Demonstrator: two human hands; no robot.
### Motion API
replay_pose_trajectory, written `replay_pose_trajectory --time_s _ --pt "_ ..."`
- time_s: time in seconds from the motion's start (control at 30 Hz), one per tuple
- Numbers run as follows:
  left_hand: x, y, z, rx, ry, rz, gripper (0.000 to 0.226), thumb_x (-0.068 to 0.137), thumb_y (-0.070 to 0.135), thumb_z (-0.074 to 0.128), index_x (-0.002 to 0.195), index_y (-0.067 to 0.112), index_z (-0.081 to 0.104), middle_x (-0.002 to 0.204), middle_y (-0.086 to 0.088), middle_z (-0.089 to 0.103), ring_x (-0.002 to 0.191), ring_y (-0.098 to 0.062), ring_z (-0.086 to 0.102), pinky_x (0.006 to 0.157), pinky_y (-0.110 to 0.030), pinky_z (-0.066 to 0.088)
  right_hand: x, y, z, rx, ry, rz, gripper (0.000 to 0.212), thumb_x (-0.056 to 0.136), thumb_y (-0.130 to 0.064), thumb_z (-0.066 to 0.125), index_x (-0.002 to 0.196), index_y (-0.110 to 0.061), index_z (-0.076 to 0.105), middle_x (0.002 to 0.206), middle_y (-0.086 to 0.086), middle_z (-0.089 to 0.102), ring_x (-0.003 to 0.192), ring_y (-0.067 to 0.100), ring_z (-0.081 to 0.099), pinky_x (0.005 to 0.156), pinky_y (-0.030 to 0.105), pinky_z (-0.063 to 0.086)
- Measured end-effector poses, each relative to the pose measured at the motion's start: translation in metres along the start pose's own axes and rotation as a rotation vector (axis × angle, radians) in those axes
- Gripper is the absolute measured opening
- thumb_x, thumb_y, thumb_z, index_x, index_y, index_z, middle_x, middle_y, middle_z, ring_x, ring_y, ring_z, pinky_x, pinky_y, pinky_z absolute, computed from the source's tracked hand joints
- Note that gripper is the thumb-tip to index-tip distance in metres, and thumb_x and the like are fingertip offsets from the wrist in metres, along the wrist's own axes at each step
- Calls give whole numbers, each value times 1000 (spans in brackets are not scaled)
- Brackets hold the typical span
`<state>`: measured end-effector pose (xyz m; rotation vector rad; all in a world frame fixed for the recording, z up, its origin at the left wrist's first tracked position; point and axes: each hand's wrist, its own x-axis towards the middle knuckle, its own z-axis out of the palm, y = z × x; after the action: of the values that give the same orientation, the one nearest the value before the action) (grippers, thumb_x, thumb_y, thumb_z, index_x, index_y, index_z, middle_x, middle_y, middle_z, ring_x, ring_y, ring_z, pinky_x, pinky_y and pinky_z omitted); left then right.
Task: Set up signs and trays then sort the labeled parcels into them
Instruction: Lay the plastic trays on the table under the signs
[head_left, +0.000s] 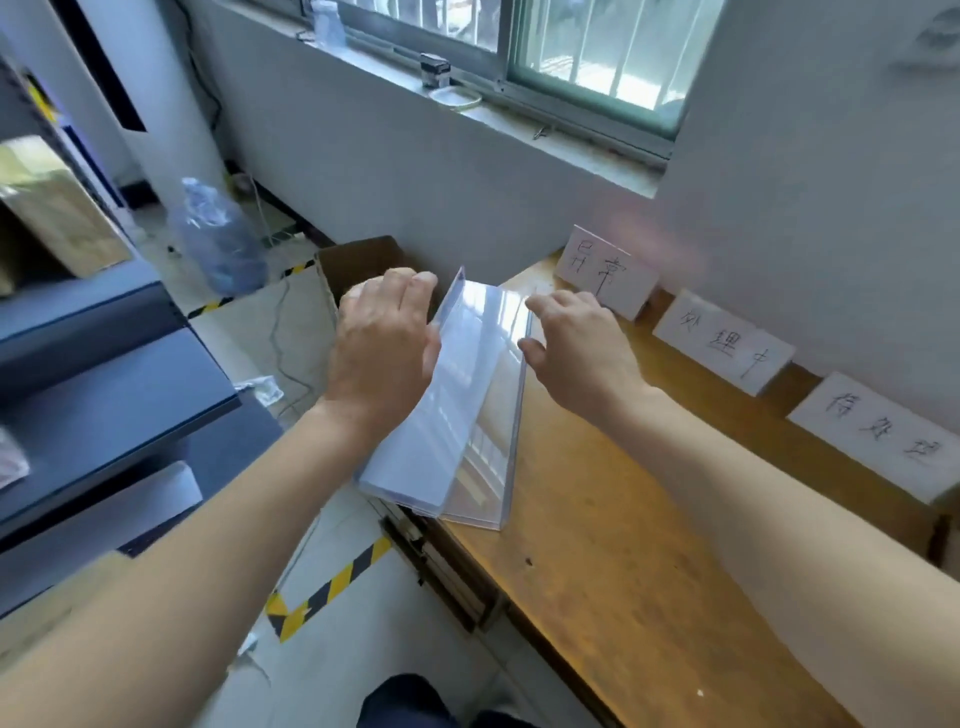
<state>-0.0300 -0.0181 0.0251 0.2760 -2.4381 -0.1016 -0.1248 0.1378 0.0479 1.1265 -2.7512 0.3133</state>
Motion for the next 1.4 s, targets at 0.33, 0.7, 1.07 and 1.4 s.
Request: replay_pose_trajectory --time_s 0.33,0.7,1.07,1.4 --pt "-35 -55 101 -101 -478 -309 35 92 15 53 125 5 48 120 -13 52 111 -29 47 94 -39 35 34 13 115 13 -409 240 26 93 -21 55 70 -10 47 90 11 55 86 28 53 65 35 43" --pt "-29 -103 179 -113 -817 -410 30 89 11 60 115 5 46 119 -15 50 106 -34 51 81 -41 43 53 15 185 120 -515 685 35 89 -12 60 118 2 46 113 18 60 103 36 58 70 34 42" --pt "-9 -119 181 75 -832 -287 20 87 -8 45 104 -1 51 105 -20 62 100 -40 58 74 -41 44 64 8 191 37 -461 765 15 89 -2 52 98 -6 63 106 14 65 100 34 60 69 31 40" --pt "-2 -117 169 154 -799 -241 28 88 -11 40 106 1 58 103 -18 65 97 -38 61 74 -40 48 65 2 177 26 -443 798 18 87 2 50 96 -6 64 103 13 65 96 31 60 66 30 40"
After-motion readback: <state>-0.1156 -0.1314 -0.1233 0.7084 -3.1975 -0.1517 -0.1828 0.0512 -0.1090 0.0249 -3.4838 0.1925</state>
